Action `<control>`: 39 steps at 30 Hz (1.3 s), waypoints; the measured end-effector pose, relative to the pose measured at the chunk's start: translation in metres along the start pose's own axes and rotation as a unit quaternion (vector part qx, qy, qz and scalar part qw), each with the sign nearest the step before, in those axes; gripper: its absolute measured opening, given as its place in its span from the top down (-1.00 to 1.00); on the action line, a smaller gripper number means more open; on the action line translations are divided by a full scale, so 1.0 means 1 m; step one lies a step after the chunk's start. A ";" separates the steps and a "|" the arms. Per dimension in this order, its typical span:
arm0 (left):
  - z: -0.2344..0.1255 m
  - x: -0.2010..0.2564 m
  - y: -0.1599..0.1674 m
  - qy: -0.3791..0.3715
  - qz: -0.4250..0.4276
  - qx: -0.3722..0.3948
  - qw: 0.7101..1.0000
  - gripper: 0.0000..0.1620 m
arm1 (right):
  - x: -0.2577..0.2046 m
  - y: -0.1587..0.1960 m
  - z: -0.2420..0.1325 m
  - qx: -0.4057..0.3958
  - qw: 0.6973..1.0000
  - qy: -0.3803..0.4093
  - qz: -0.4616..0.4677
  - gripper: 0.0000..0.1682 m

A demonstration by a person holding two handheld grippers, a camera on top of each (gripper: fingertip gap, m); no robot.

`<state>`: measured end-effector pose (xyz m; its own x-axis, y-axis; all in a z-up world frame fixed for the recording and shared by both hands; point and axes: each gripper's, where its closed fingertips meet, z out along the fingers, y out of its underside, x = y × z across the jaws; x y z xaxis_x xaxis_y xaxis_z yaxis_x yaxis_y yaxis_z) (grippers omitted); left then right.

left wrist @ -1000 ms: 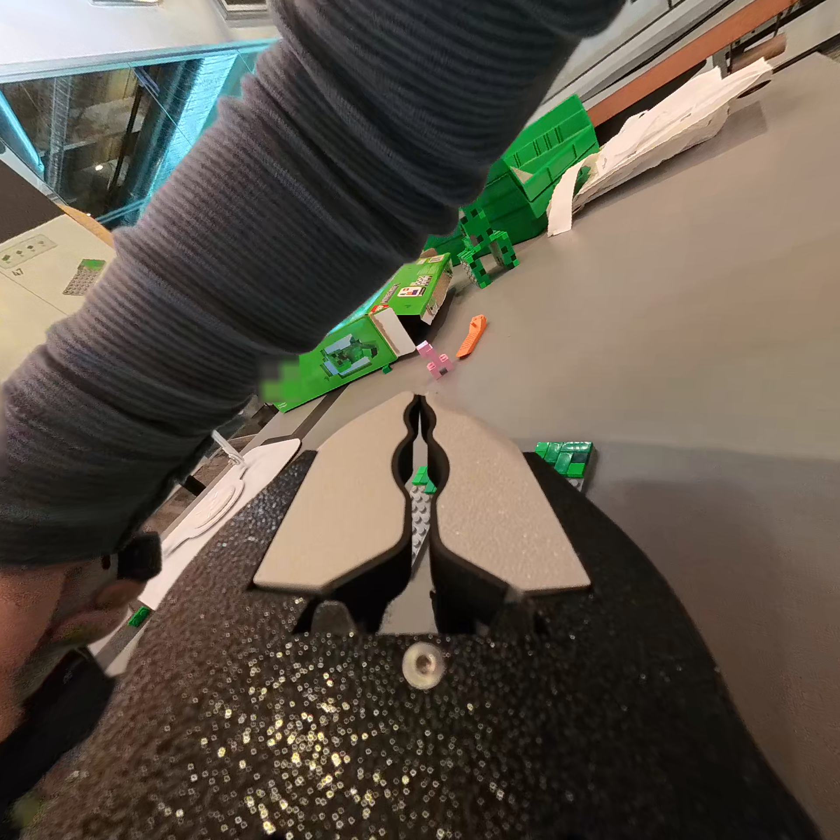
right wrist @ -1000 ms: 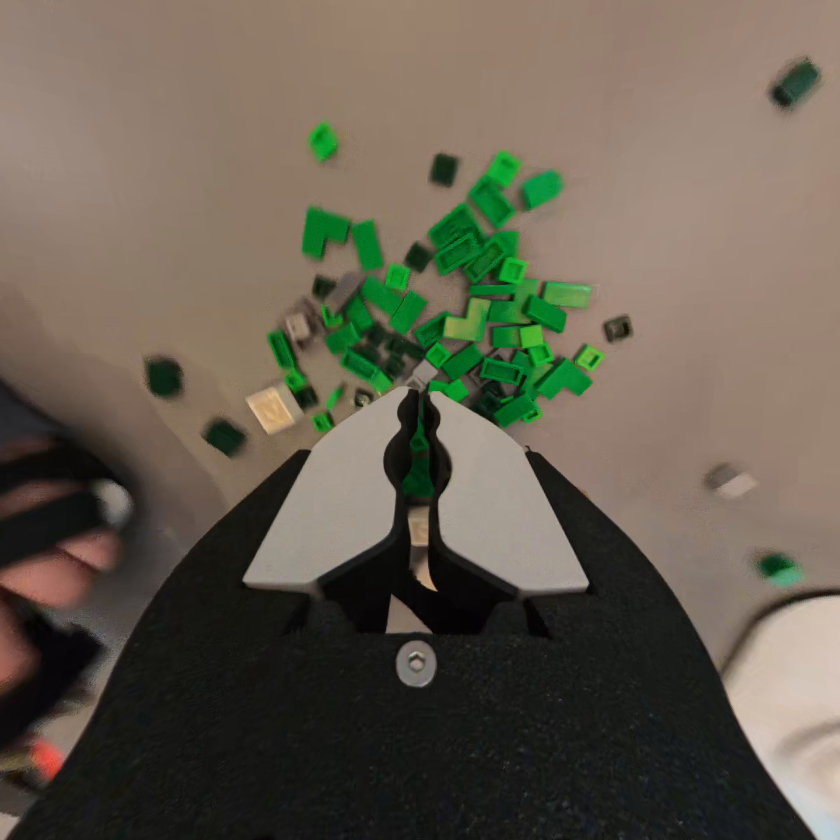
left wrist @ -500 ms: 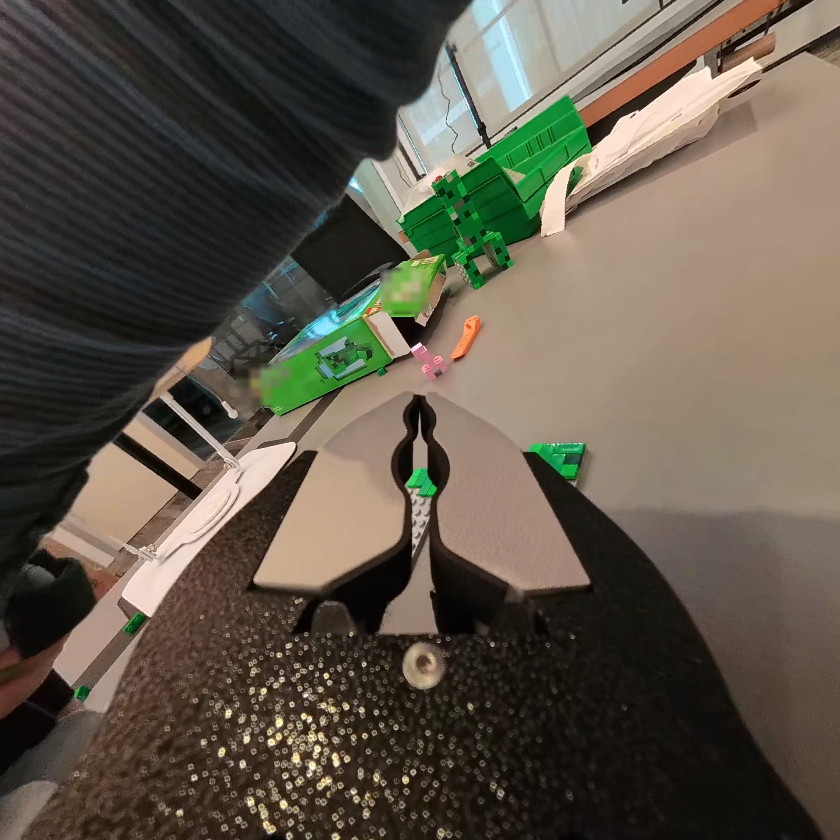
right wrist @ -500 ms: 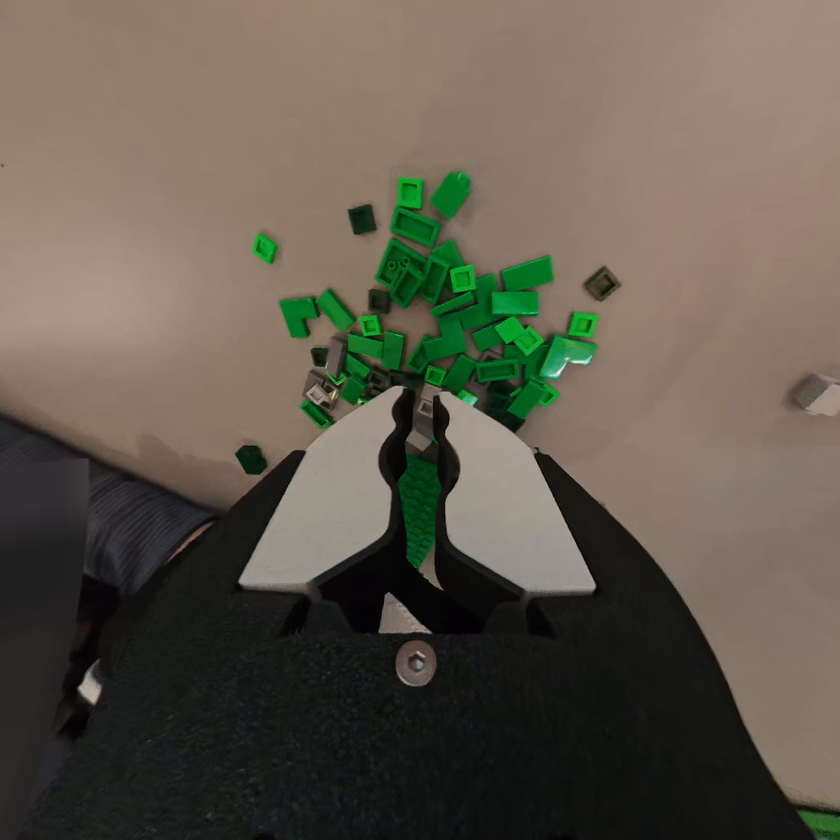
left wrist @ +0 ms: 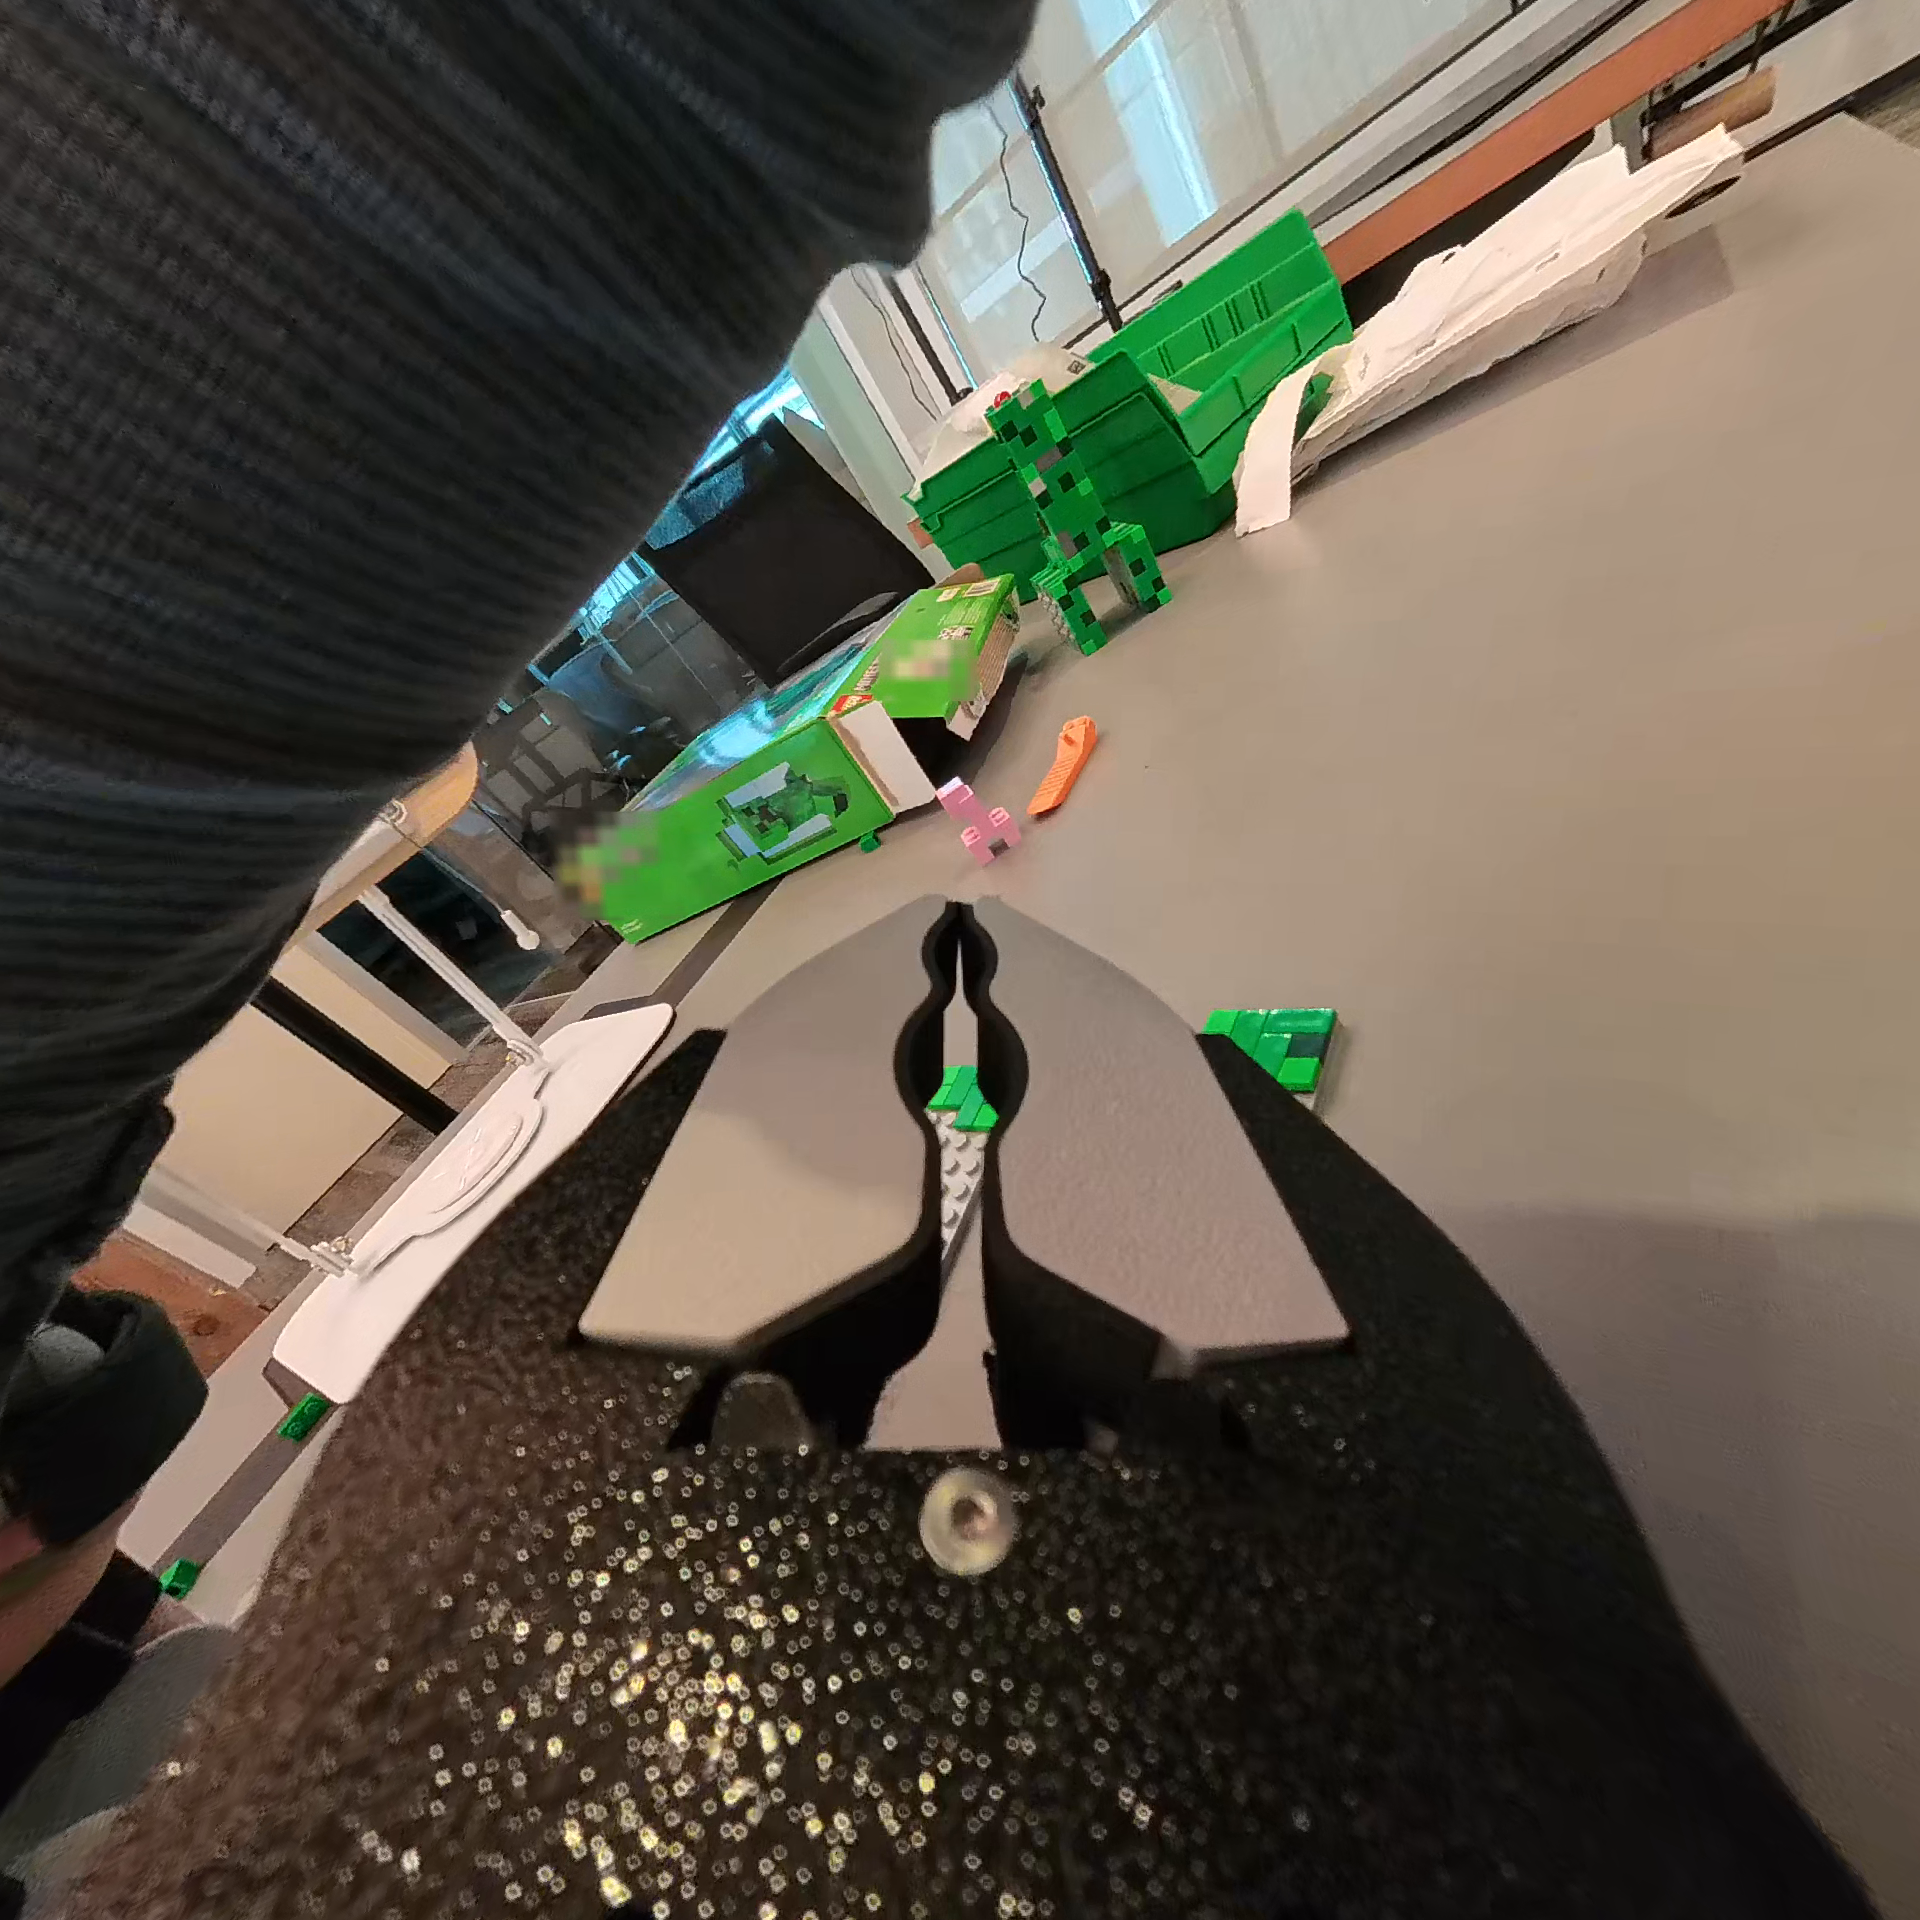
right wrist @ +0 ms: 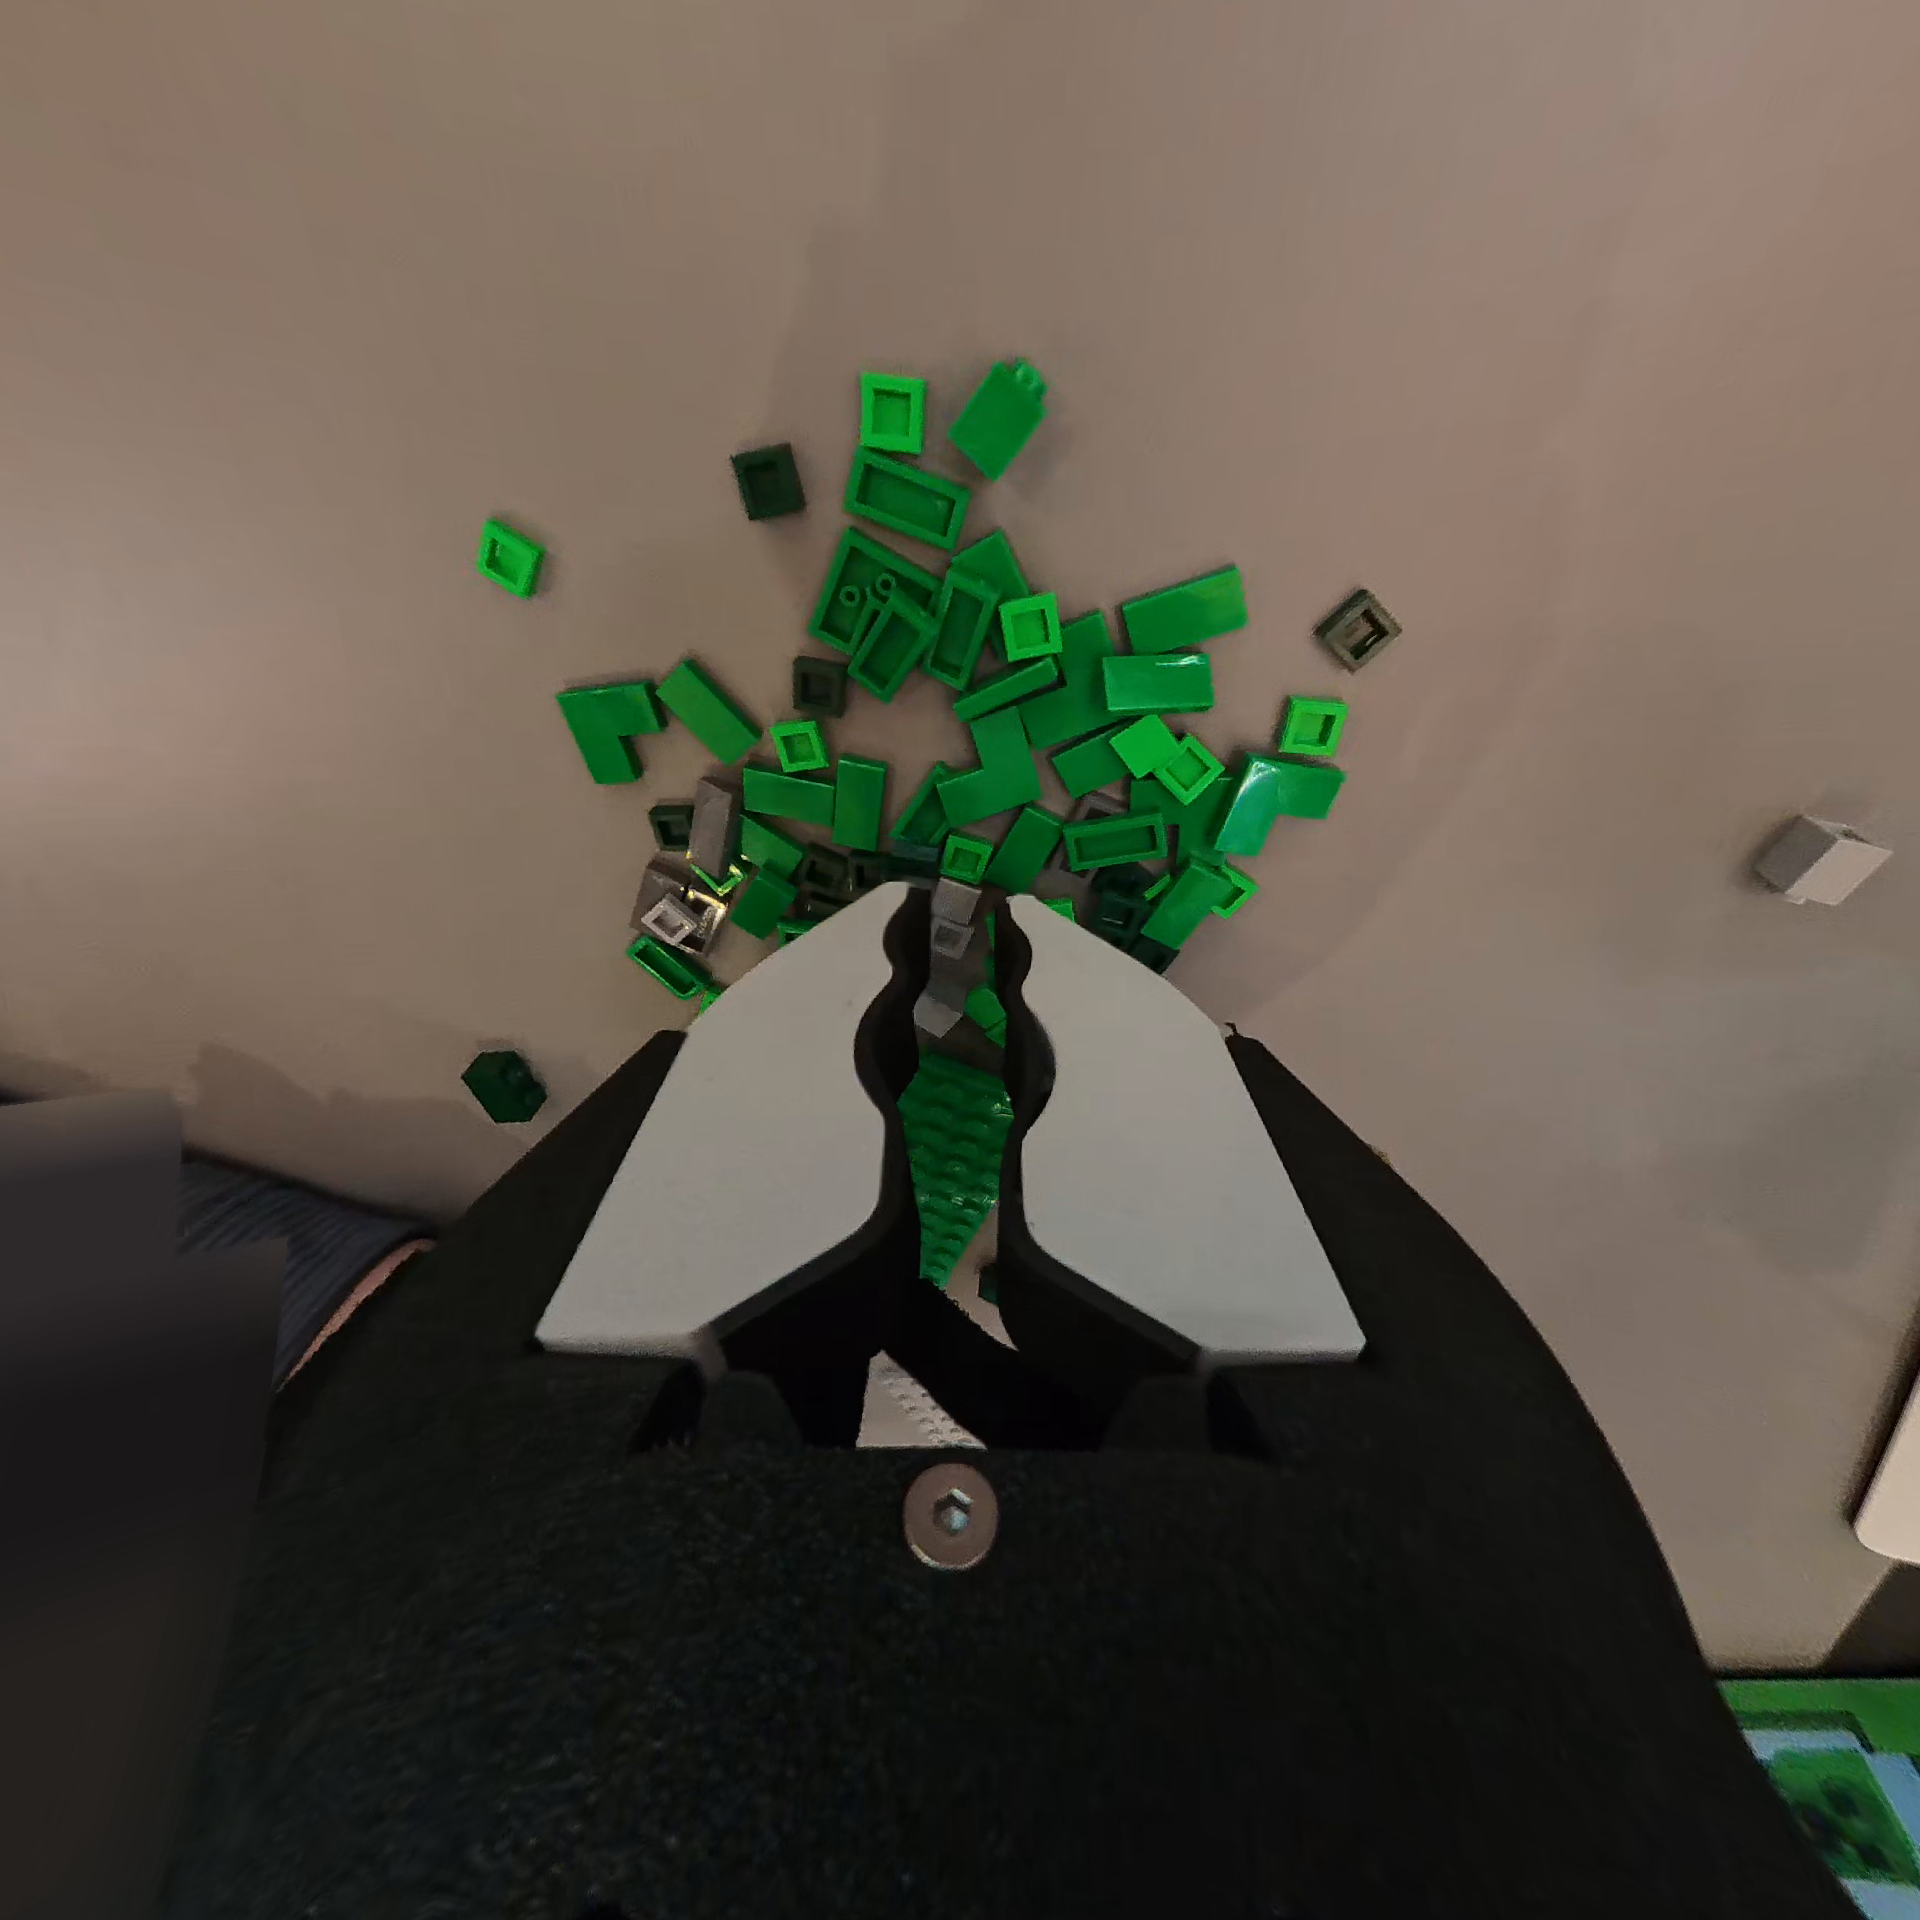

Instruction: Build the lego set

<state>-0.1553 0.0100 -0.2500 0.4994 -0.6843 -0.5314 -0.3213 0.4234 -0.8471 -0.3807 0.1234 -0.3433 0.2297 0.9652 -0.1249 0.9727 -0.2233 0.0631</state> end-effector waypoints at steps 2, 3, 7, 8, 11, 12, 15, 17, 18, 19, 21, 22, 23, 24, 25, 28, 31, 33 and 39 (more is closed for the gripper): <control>0.000 -0.003 0.002 -0.008 -0.005 -0.007 1.000 1.00 | -0.001 0.001 0.000 -0.002 1.000 0.001 -0.004 0.86; 0.000 -0.006 0.005 -0.016 -0.008 -0.015 1.000 1.00 | -0.001 0.000 0.000 -0.001 1.000 0.002 -0.006 0.87; 0.000 -0.010 0.007 -0.019 -0.032 -0.015 0.999 1.00 | -0.003 0.001 0.003 -0.002 1.000 -0.009 -0.007 0.86; -0.001 -0.011 0.007 -0.020 -0.037 -0.014 0.999 1.00 | -0.002 0.000 0.003 0.000 1.000 -0.008 -0.009 0.87; -0.001 -0.013 0.009 -0.023 -0.046 -0.017 0.999 1.00 | 0.000 -0.001 0.003 0.005 1.000 -0.005 -0.013 0.90; -0.001 -0.013 0.009 -0.023 -0.047 -0.017 0.998 1.00 | 0.000 -0.001 0.003 0.007 1.000 -0.005 -0.014 0.91; -0.001 -0.013 0.009 -0.023 -0.047 -0.017 0.999 1.00 | 0.000 -0.001 0.003 0.009 1.000 -0.007 -0.014 0.91; 0.000 -0.013 0.010 -0.022 -0.046 -0.019 0.999 1.00 | 0.000 -0.001 0.003 0.009 1.000 -0.006 -0.016 0.91; 0.000 -0.012 0.010 -0.021 -0.046 -0.019 0.999 1.00 | 0.001 -0.001 0.003 0.009 1.000 -0.004 -0.018 0.91; 0.000 -0.012 0.010 -0.021 -0.046 -0.019 0.999 1.00 | 0.001 -0.001 0.003 0.009 1.000 -0.002 -0.019 0.91; 0.000 -0.012 0.010 -0.021 -0.047 -0.020 0.998 1.00 | 0.001 -0.001 0.003 0.006 1.000 0.002 -0.023 0.91; 0.000 -0.012 0.010 -0.021 -0.047 -0.020 0.998 1.00 | 0.001 -0.001 0.003 0.005 1.000 0.004 -0.025 0.91; 0.000 -0.012 0.010 -0.021 -0.047 -0.020 0.998 1.00 | 0.001 -0.001 0.003 0.004 1.000 0.005 -0.026 0.91; 0.000 -0.012 0.010 -0.021 -0.047 -0.020 0.998 1.00 | 0.001 -0.001 0.003 0.003 1.000 0.007 -0.028 0.91; 0.000 -0.012 0.010 -0.020 -0.047 -0.020 0.998 1.00 | 0.001 -0.001 0.003 0.003 1.000 0.008 -0.029 0.91; 0.000 -0.012 0.011 -0.019 -0.048 -0.021 0.998 1.00 | 0.002 -0.001 0.003 0.007 0.999 0.016 -0.037 0.92; 0.000 -0.012 0.011 -0.019 -0.048 -0.021 0.998 1.00 | 0.003 -0.003 -0.001 0.022 0.998 0.030 -0.049 0.91; 0.001 -0.012 0.011 -0.018 -0.049 -0.022 0.998 1.00 | 0.005 -0.007 -0.007 0.044 0.996 0.047 -0.061 0.92; 0.001 -0.011 0.012 -0.015 -0.055 -0.023 0.998 1.00 | -0.001 0.000 -0.040 0.133 0.987 0.039 -0.078 0.92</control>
